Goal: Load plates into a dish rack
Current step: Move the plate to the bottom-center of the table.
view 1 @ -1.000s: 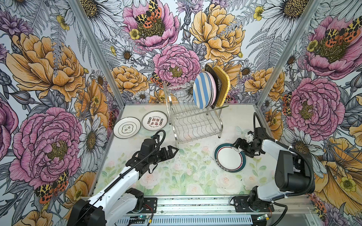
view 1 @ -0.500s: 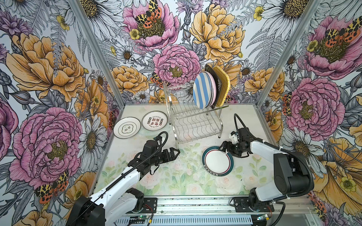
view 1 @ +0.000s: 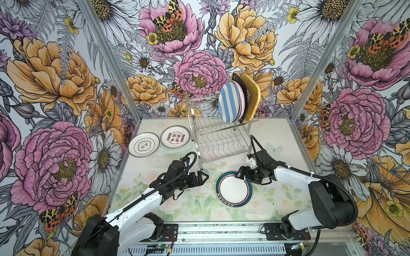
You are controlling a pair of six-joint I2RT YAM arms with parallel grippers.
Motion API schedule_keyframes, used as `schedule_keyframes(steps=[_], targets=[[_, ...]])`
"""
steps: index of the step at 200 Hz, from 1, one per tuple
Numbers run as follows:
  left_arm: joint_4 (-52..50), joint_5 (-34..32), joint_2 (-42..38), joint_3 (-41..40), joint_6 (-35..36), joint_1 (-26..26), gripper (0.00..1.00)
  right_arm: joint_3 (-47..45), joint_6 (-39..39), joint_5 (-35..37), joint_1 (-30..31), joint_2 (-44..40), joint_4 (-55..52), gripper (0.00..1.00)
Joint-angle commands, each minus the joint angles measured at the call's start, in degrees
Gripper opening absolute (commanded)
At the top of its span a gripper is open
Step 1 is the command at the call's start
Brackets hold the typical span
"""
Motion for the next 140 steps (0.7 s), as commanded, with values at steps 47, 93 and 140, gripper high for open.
schedule_keyframes(steps=[47, 93, 140], targets=[[3.8, 0.8, 1.5, -1.7, -1.1, -1.0, 0.99, -8.2, 3.0, 1.2, -0.3, -7.3, 1.1, 0.77], [4.9, 1.4, 2.4, -2.3, -1.4, -1.1, 0.99, -12.5, 4.6, 1.2, 0.2, -11.5, 0.3, 0.65], [6.3, 1.9, 3.0, -3.2, -1.8, -1.2, 0.99, -14.0, 4.7, 2.5, 2.2, -10.6, 0.3, 0.51]])
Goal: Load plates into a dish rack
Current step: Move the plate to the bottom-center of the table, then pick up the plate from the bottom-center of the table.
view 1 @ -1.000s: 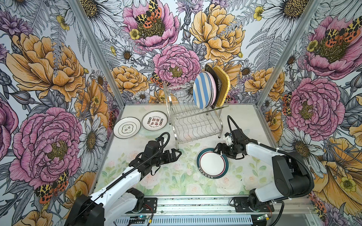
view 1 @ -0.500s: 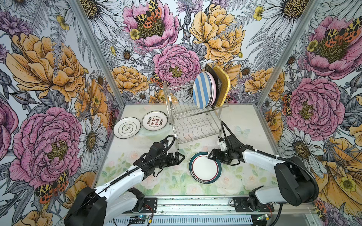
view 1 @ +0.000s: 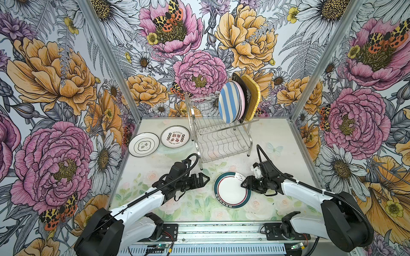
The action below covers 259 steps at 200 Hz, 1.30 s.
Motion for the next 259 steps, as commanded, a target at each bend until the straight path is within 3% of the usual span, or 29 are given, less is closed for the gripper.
schedule_keyframes(steps=[1, 113, 259], targets=[[2.7, 1.3, 0.2, -1.0, -0.5, -0.5, 0.99, -1.6, 0.3, 2.2, 1.3, 1.3, -1.8, 0.50], [1.7, 1.0, -1.7, -1.8, -0.6, -0.4, 0.99, -0.1, -2.6, 2.3, 2.0, 4.1, -1.7, 0.00], [9.0, 6.5, 1.1, -2.8, -1.3, 1.0, 0.96, 6.2, 0.5, -6.5, 2.2, -6.3, -1.7, 0.00]])
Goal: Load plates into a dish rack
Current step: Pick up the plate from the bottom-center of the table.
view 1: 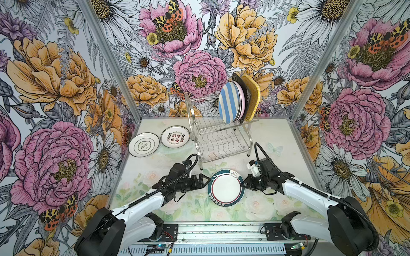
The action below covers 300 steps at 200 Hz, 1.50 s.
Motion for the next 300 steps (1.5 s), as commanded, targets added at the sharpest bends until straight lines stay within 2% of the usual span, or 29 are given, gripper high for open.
schedule_keyframes(steps=[1, 67, 86, 116, 180, 247, 275, 300], targets=[[3.0, 2.4, 0.8, -0.5, -0.2, 0.6, 0.95, 3.1, 1.4, -1.9, 0.5, -2.8, 0.5, 0.00], [6.4, 4.0, 2.0, -0.6, -1.4, 0.6, 0.86, 7.2, 3.2, -3.4, 1.6, -5.5, 0.5, 0.00], [9.2, 5.3, 2.3, -0.6, -2.4, 0.6, 0.77, 8.3, 3.3, -3.4, 2.3, -5.3, 0.6, 0.00], [11.7, 6.9, 2.2, 0.0, -3.2, 0.6, 0.57, 9.5, 3.2, -2.9, 3.0, -4.7, 0.7, 0.00], [16.4, 8.9, 3.1, -0.2, -5.1, 0.7, 0.42, 11.9, 2.8, -3.5, 4.6, -3.7, 1.1, 0.00], [19.9, 10.8, 3.4, -1.0, -7.8, 2.6, 0.02, 12.5, 1.2, -5.2, 5.0, -3.4, 1.7, 0.00], [21.5, 12.7, 2.5, -1.6, -9.1, 4.3, 0.00, 13.1, -0.4, -7.8, 5.0, -3.3, 1.7, 0.13], [23.3, 14.8, 1.3, -2.0, -10.1, 5.6, 0.00, 13.9, -1.4, -10.8, 5.1, -3.3, 2.7, 0.31]])
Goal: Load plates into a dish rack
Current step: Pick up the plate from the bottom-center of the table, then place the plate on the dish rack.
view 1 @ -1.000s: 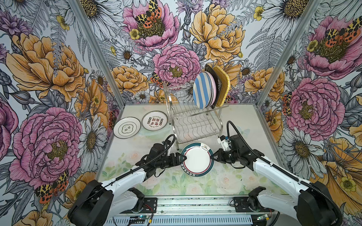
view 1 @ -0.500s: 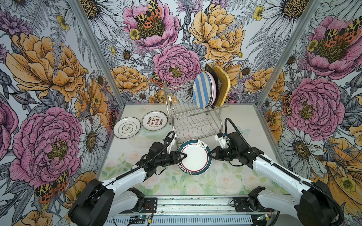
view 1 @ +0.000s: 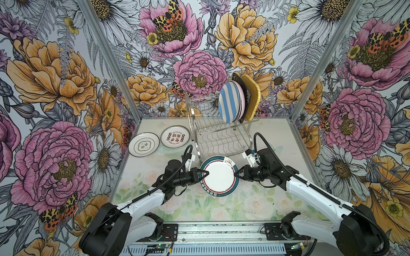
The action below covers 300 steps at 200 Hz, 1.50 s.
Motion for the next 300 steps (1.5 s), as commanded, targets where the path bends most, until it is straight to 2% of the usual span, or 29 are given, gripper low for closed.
schedule_keyframes(steps=[1, 28, 87, 137, 181, 190, 202, 223, 235, 261, 300], targets=[[3.8, 2.5, -1.7, -0.7, -0.3, 1.1, 0.00, 3.1, -2.2, -6.5, 0.8, -0.2, 4.3, 0.31], [4.8, 4.8, -3.3, 0.0, -0.5, 1.6, 0.00, 3.2, -1.8, -9.4, 0.8, 0.5, 6.6, 0.41], [4.8, 6.9, -3.8, 2.3, -0.2, 0.9, 0.00, 3.5, 0.5, -11.3, 2.6, 2.3, 12.9, 0.40], [5.1, 7.1, -3.3, 2.6, -0.2, 0.1, 0.00, 3.2, 2.2, -11.2, 4.5, 3.2, 16.9, 0.27], [4.6, 7.0, -3.7, 2.2, -0.2, 0.3, 0.00, 2.7, 2.6, -11.0, 4.6, 2.2, 17.4, 0.00], [4.4, 6.9, -3.8, 2.1, 0.0, 0.4, 0.00, 2.6, 2.7, -10.8, 4.6, 2.0, 17.3, 0.00], [4.1, 6.9, -4.0, 2.1, 0.0, 0.9, 0.16, 2.5, 2.8, -10.3, 4.6, 1.6, 17.2, 0.00], [2.2, 6.9, -5.2, 2.0, 0.5, 2.1, 0.53, 2.2, 3.3, -8.4, 4.5, 0.3, 16.9, 0.00], [-0.2, 6.8, -6.6, 2.2, 1.3, 3.1, 0.67, 2.4, 3.5, -6.5, 4.4, -0.8, 16.1, 0.00], [-5.7, 5.9, -10.4, 2.5, 2.9, 6.2, 0.83, 4.4, 2.1, -0.5, 4.3, -3.2, 10.0, 0.00], [-17.0, 1.5, -14.5, 3.9, 6.7, 10.5, 0.90, 11.2, -1.7, 10.7, 4.7, -6.5, -2.9, 0.00]])
